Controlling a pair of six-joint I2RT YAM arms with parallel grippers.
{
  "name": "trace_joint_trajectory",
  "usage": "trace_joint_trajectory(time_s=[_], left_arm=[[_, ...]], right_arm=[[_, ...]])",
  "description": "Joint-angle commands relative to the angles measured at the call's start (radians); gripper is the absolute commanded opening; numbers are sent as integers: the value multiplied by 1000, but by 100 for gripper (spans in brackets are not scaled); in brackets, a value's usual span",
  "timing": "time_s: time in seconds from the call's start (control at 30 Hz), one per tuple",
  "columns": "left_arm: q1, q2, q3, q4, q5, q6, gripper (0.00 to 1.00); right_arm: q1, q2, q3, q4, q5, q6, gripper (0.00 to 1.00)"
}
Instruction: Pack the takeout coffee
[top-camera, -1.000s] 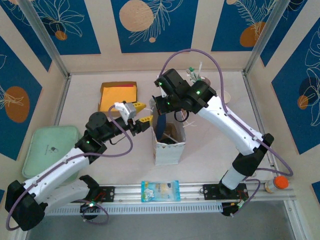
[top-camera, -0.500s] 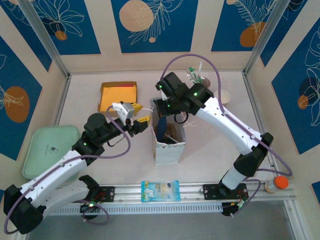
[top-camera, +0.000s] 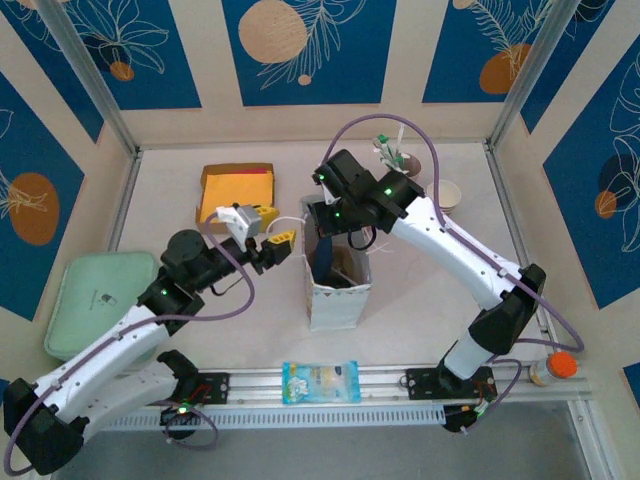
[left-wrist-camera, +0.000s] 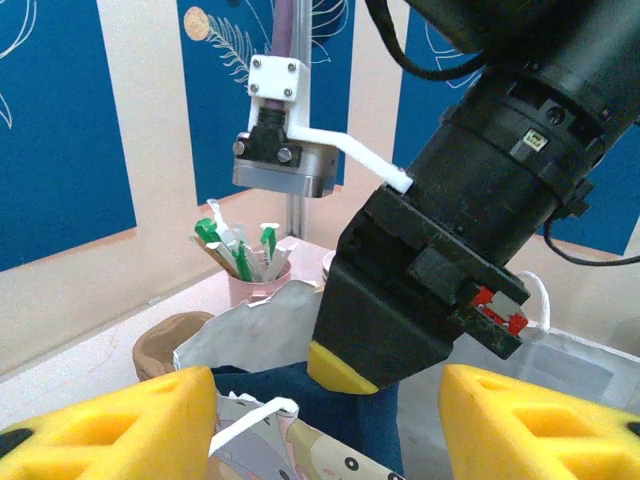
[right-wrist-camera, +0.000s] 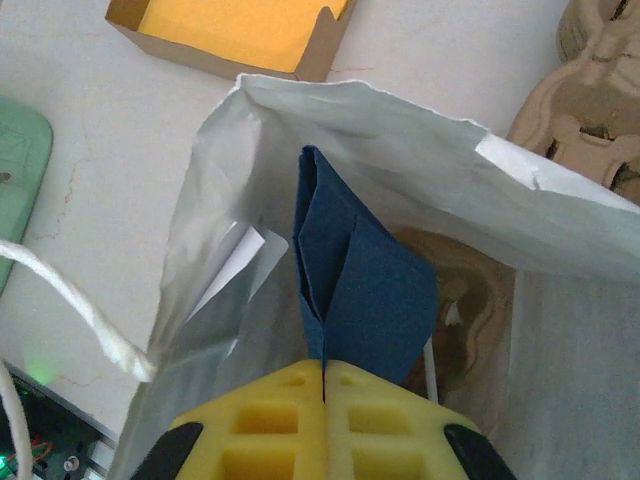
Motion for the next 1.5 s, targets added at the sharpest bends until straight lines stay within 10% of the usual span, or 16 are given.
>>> trace_joint_trajectory(time_s=[0.0,1.47], left_arm=[[-8,-29,-18,4,-21,-20,60],[-9,-143,-57,-56,-71,-43,62]], right_arm=[[-5,-23,-24,19,-22,23,0],[-37,17,-158,78,-53,63,16]])
